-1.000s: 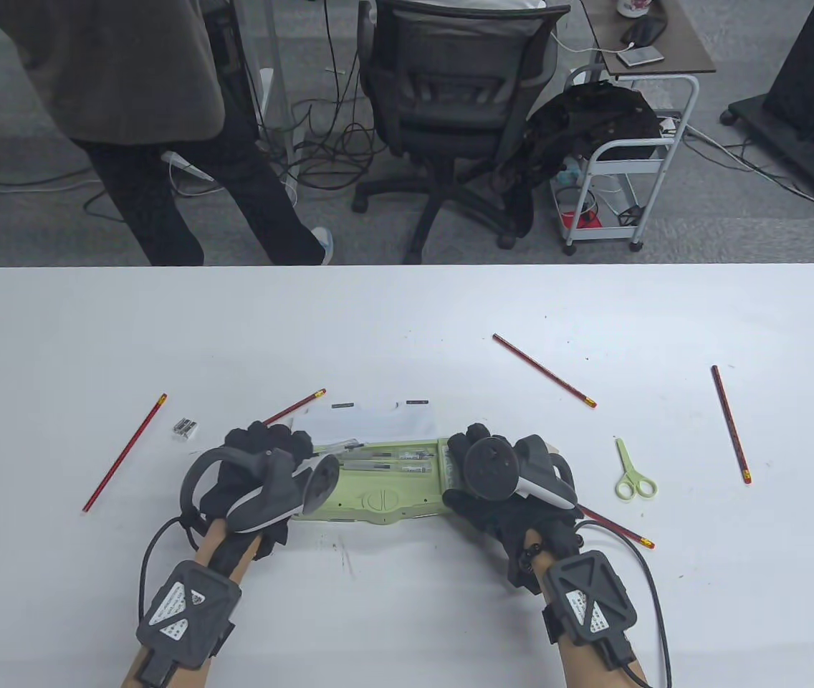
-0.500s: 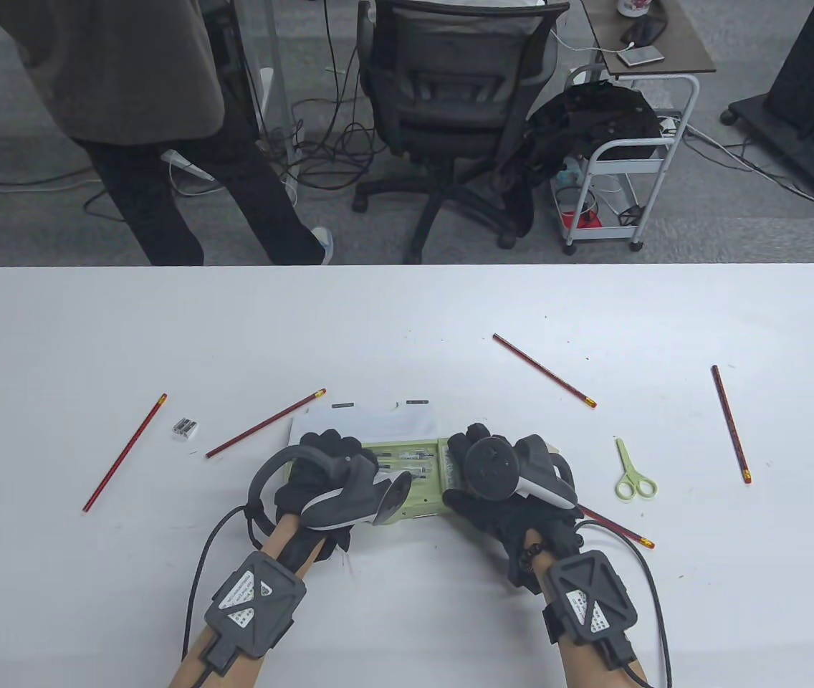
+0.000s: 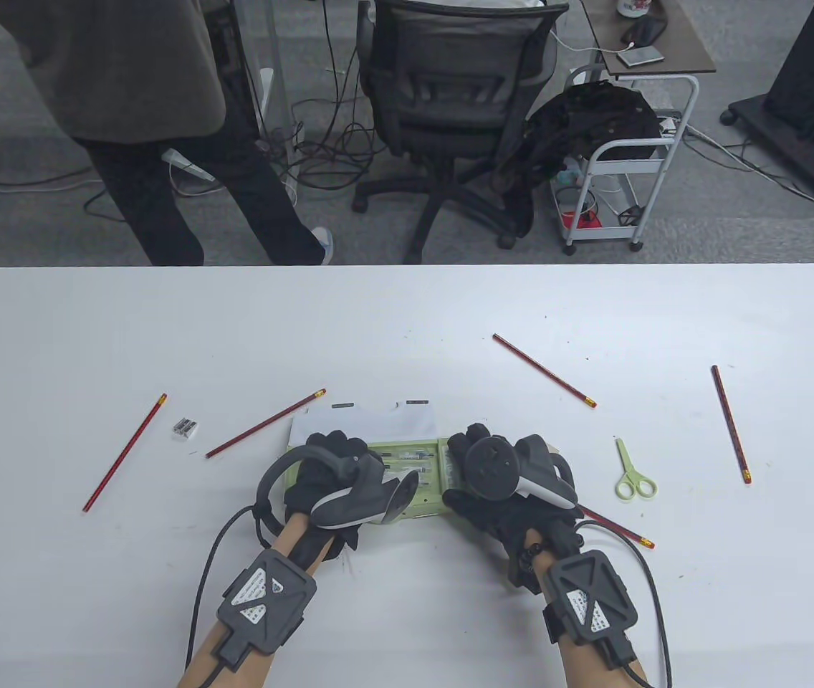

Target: Organize multifunction pencil case

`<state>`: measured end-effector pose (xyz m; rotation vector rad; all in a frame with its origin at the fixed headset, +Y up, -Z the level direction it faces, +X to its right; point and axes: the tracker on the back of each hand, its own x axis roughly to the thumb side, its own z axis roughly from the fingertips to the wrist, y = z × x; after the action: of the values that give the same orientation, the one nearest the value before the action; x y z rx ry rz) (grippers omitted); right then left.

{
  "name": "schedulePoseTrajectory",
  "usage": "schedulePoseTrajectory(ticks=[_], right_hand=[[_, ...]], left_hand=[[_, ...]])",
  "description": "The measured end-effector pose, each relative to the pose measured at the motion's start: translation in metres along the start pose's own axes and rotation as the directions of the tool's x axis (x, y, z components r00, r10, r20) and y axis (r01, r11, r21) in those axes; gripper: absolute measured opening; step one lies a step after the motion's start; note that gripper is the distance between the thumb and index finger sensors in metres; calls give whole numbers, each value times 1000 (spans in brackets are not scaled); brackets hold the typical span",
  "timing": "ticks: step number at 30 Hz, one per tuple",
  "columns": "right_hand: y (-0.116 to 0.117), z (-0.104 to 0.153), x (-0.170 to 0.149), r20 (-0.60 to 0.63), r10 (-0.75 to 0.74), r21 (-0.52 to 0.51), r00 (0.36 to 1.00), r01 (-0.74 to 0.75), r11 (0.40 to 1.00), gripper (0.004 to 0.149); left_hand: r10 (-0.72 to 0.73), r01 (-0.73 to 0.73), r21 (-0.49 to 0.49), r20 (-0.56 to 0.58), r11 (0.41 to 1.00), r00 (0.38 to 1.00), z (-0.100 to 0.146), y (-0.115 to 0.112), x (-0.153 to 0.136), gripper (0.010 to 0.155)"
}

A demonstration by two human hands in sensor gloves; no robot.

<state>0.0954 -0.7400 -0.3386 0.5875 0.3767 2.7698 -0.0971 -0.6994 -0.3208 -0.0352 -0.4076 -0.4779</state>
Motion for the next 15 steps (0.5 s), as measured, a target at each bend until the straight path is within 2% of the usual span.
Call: schedulePoseTrajectory(ticks=[9,15], right_hand=[[0,0,0,0,0,1,1000,0,1000,81],[0,0,0,-1,0,2,1000,0,1000,81]], left_hand=[[77,-77,8,-3,997,997,3,0,-9,48],[186,-184,29,-60,982,981,13,4,-39,52]])
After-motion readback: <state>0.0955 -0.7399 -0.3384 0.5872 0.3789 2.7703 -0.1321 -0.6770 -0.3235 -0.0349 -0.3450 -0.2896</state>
